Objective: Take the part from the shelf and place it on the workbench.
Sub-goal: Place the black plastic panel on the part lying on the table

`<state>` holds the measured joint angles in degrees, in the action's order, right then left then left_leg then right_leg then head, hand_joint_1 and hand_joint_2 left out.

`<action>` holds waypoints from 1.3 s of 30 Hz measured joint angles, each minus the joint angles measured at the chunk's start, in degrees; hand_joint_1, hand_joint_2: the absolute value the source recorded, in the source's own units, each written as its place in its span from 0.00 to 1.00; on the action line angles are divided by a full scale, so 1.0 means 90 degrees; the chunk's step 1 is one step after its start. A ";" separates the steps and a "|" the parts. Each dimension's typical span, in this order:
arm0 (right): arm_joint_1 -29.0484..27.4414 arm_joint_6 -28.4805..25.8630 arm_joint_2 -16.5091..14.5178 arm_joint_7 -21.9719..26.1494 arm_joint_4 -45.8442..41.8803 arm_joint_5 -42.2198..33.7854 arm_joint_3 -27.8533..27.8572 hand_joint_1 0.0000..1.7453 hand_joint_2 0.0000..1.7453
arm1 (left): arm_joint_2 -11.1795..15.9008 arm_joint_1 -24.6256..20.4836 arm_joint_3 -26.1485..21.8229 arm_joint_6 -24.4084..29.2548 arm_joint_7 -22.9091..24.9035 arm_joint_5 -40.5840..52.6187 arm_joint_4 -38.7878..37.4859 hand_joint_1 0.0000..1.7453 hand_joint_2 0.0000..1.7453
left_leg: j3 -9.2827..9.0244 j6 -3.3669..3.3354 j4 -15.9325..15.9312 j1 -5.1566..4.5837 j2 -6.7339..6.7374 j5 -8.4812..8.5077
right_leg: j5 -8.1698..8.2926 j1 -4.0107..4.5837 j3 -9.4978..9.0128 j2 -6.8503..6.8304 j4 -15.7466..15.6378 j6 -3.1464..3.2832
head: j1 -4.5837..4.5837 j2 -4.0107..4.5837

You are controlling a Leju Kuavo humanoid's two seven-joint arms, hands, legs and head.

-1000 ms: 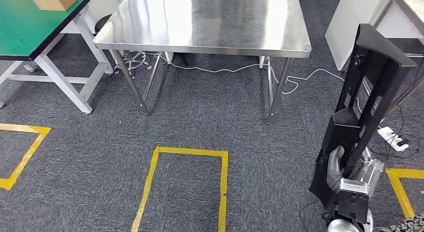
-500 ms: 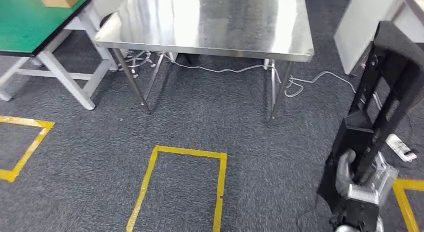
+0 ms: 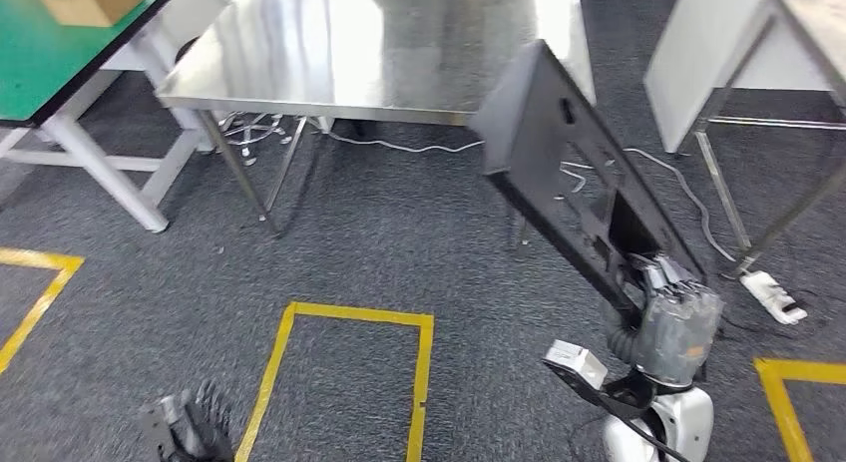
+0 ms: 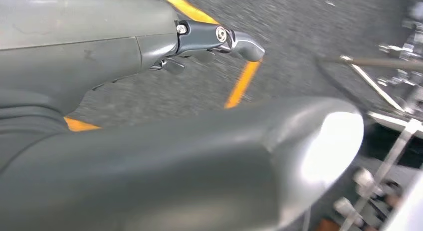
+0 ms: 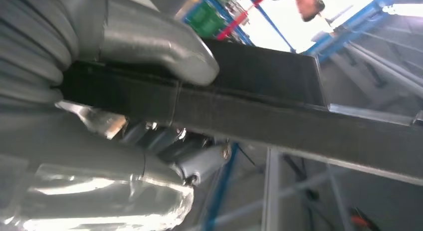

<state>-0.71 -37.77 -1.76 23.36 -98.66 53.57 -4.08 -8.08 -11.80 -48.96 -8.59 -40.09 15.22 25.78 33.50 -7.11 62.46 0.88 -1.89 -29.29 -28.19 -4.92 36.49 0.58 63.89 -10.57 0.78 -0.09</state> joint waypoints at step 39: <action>-0.1247 0.1885 -0.0112 0.0983 -0.1266 -0.5353 0.2995 1.00 1.00 | -0.0033 0.1096 0.3149 0.1059 -0.0029 -0.2047 0.3853 0.00 0.00 | 0.0727 0.0681 0.1040 -0.0064 0.0116 -0.0358 | 0.0483 0.0205 -0.0332 -0.0110 -0.0953 0.1139 | 0.0151 0.0000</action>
<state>-11.93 -20.80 -2.76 32.21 -110.05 5.39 22.87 -8.38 -1.93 -20.62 0.94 -40.34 -3.20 60.45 40.04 -0.98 71.82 0.31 -0.84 -32.52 -23.84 -3.08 33.51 -0.41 55.31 -0.33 2.14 -0.09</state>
